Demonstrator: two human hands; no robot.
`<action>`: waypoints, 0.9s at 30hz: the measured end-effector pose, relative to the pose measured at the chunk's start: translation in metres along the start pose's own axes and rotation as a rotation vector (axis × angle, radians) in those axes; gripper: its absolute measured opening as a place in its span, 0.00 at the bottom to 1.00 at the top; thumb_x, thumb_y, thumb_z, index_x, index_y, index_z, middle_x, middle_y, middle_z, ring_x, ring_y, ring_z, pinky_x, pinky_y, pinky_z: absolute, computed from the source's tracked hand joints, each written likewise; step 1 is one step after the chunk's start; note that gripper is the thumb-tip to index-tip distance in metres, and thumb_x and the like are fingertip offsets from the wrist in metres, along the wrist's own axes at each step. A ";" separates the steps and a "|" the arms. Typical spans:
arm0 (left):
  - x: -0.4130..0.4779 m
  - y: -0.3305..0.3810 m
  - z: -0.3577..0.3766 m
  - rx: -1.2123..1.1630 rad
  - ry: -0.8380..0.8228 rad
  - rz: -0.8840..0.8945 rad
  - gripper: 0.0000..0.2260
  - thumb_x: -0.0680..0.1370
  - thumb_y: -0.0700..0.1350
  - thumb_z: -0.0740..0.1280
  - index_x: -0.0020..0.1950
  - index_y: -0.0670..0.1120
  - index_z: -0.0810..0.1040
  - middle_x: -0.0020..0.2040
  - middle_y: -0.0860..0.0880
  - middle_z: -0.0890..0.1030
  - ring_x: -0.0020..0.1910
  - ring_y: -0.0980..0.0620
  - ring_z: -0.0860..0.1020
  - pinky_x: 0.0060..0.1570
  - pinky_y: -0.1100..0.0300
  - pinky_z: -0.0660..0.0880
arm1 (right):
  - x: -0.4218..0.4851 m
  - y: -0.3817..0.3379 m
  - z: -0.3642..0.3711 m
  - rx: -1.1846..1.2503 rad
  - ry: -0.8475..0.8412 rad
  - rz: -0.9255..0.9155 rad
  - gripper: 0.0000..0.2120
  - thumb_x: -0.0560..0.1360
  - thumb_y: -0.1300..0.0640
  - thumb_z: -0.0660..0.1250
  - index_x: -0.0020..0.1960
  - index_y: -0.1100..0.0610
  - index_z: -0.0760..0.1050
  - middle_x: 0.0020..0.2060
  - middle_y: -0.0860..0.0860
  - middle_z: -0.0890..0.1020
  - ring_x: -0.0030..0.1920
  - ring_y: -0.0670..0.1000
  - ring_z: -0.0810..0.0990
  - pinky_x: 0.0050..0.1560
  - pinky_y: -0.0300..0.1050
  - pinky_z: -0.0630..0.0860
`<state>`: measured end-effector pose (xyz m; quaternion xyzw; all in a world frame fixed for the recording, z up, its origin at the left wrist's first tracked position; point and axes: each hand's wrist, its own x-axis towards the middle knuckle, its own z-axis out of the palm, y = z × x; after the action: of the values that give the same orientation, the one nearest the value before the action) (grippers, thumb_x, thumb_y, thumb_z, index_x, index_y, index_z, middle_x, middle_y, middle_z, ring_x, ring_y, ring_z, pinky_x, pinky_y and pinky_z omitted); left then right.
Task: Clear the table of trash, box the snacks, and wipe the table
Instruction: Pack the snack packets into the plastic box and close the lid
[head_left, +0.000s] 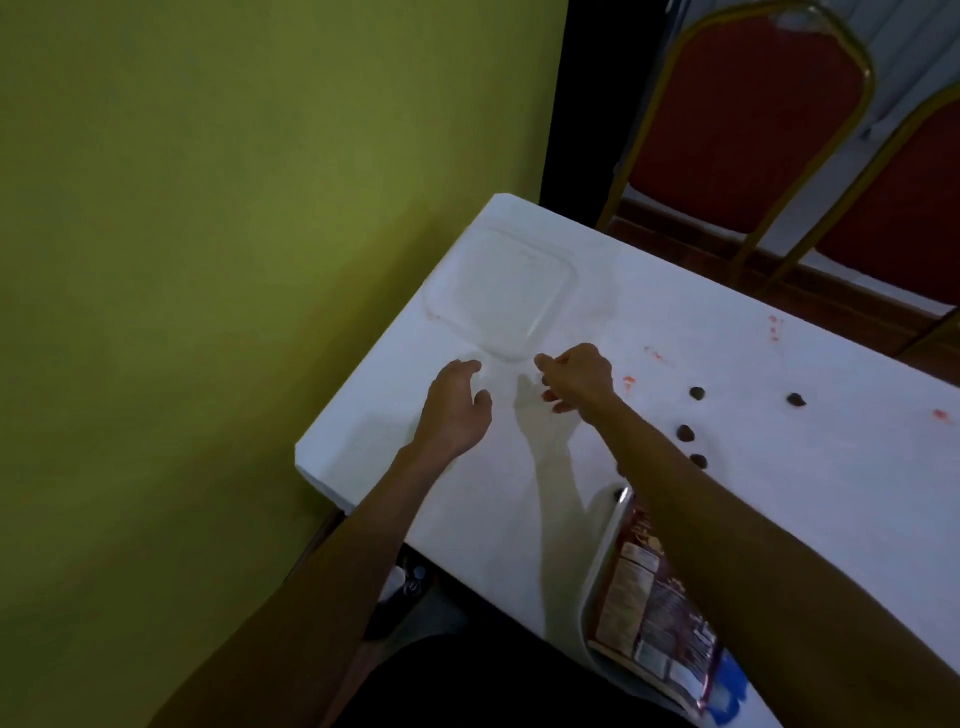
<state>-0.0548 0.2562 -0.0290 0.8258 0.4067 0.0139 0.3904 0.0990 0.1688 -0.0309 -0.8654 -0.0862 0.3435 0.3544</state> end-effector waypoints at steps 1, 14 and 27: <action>0.005 -0.003 0.000 0.003 -0.011 -0.001 0.21 0.81 0.41 0.64 0.73 0.41 0.69 0.75 0.44 0.70 0.75 0.47 0.66 0.74 0.54 0.63 | 0.007 -0.004 0.007 0.014 0.008 0.024 0.14 0.76 0.51 0.71 0.44 0.63 0.79 0.35 0.56 0.85 0.32 0.54 0.86 0.37 0.53 0.85; 0.047 -0.023 -0.009 -0.067 -0.046 -0.008 0.17 0.80 0.41 0.64 0.69 0.44 0.74 0.69 0.46 0.75 0.67 0.48 0.74 0.65 0.60 0.68 | 0.041 -0.029 0.037 0.030 0.168 0.163 0.06 0.74 0.61 0.65 0.39 0.62 0.72 0.34 0.57 0.82 0.23 0.52 0.79 0.25 0.42 0.77; 0.017 0.006 -0.007 0.304 0.321 0.386 0.31 0.71 0.35 0.73 0.73 0.41 0.68 0.77 0.37 0.63 0.78 0.37 0.58 0.74 0.37 0.60 | -0.013 -0.035 -0.002 0.346 0.147 0.047 0.12 0.79 0.58 0.63 0.42 0.65 0.78 0.31 0.57 0.84 0.27 0.53 0.84 0.27 0.38 0.79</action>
<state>-0.0418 0.2702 -0.0249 0.9243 0.2959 0.1573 0.1828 0.0943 0.1887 0.0007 -0.8161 0.0205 0.2970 0.4953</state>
